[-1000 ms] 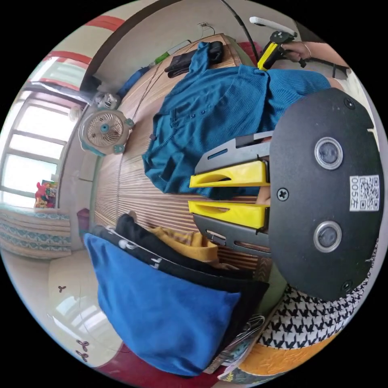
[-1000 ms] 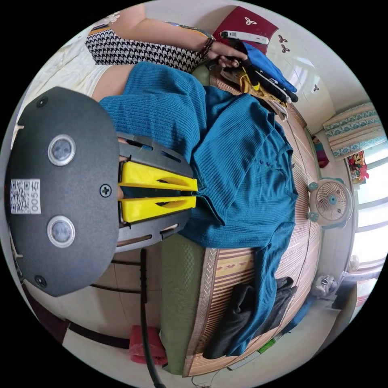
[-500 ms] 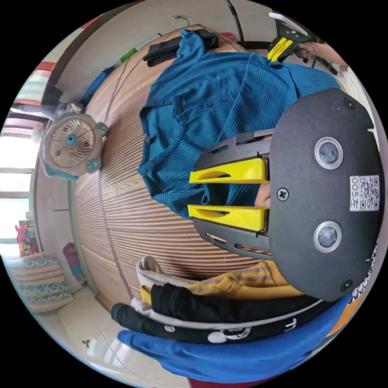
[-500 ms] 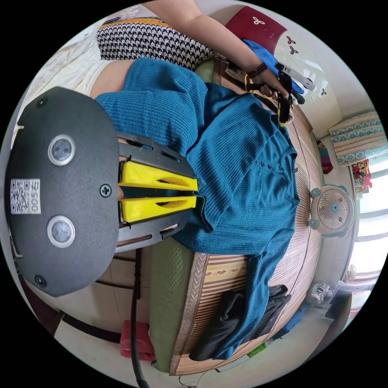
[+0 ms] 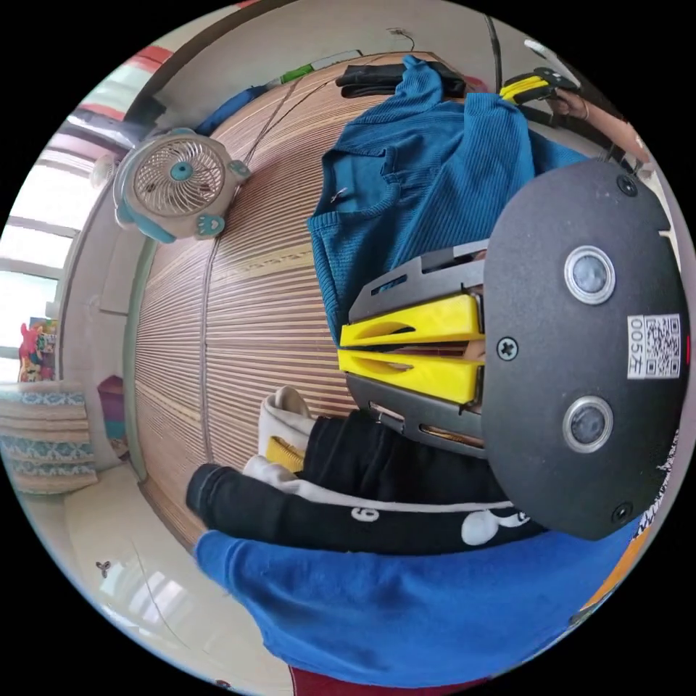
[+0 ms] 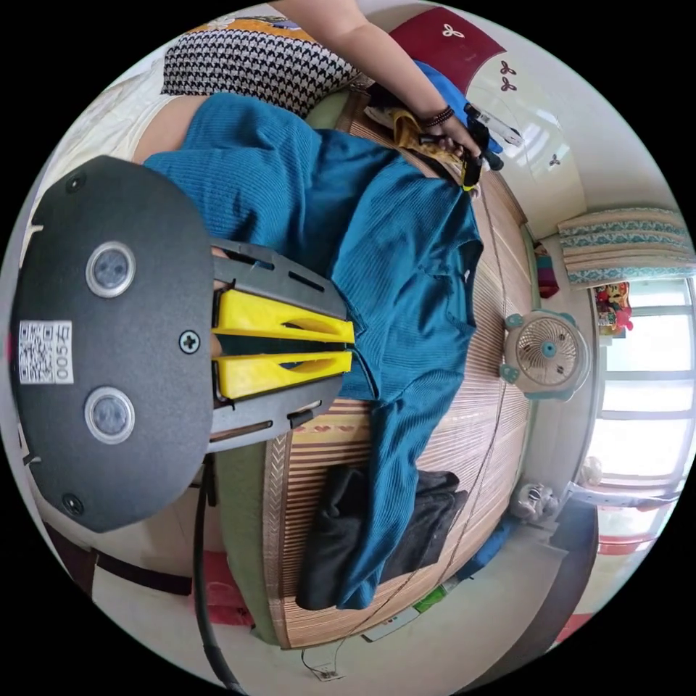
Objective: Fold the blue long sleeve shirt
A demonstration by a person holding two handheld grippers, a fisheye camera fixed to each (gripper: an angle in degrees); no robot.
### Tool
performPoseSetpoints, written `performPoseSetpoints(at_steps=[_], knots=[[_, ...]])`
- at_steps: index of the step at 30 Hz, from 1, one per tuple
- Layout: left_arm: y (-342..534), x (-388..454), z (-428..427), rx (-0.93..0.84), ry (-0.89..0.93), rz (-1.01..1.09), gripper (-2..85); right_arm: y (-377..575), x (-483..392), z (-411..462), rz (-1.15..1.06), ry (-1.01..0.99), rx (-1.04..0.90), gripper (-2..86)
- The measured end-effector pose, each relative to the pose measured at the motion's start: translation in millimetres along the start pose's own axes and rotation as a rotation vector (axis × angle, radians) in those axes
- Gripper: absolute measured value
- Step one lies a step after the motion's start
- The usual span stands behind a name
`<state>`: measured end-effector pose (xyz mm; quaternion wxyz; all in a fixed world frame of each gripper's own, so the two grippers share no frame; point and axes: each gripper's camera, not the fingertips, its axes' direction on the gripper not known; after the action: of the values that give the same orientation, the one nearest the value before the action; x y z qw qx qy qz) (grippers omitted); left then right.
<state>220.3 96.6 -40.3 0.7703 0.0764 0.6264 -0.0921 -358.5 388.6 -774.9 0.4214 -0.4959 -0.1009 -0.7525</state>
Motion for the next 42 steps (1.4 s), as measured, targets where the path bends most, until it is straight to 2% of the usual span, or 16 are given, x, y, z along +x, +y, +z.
performPoseSetpoints(at_steps=[2, 5, 12, 15, 20, 27, 34, 39, 42], knots=[[0, -3, 7, -0.026, 0.016, -0.013, 4.7, 4, 1, 10, -0.005, -0.001, -0.051, 0.2], [12, -2, -1, 0.034, 0.000, -0.035, 6.6, 18, -1, 24, -0.010, 0.033, -0.112, 0.2], [31, -10, -34, 0.167, 0.045, -0.137, 6.6, 13, 1, 12, 0.003, 0.035, -0.062, 0.0], [40, 6, -43, 0.213, 0.055, -0.074, 6.8, 3, -2, 5, -0.019, 0.037, -0.028, -0.2], [70, 55, -11, 0.134, 0.160, 0.012, 9.5, -4, 2, 1, 0.026, 0.013, -0.015, -0.4], [73, 64, 36, 0.165, 0.062, -0.244, 11.0, -11, -1, -6, 0.022, 0.031, -0.019, -0.4], [67, 37, 57, 0.151, 0.088, -0.288, 5.0, -22, -6, 0, -0.030, 0.057, -0.027, -0.3], [73, 5, 63, 0.149, 0.279, -0.313, 0.9, -27, -7, -4, -0.031, 0.071, -0.010, -0.3], [75, -8, 59, 0.171, 0.312, -0.298, 0.3, -29, -7, -7, -0.032, 0.101, 0.000, -0.5]])
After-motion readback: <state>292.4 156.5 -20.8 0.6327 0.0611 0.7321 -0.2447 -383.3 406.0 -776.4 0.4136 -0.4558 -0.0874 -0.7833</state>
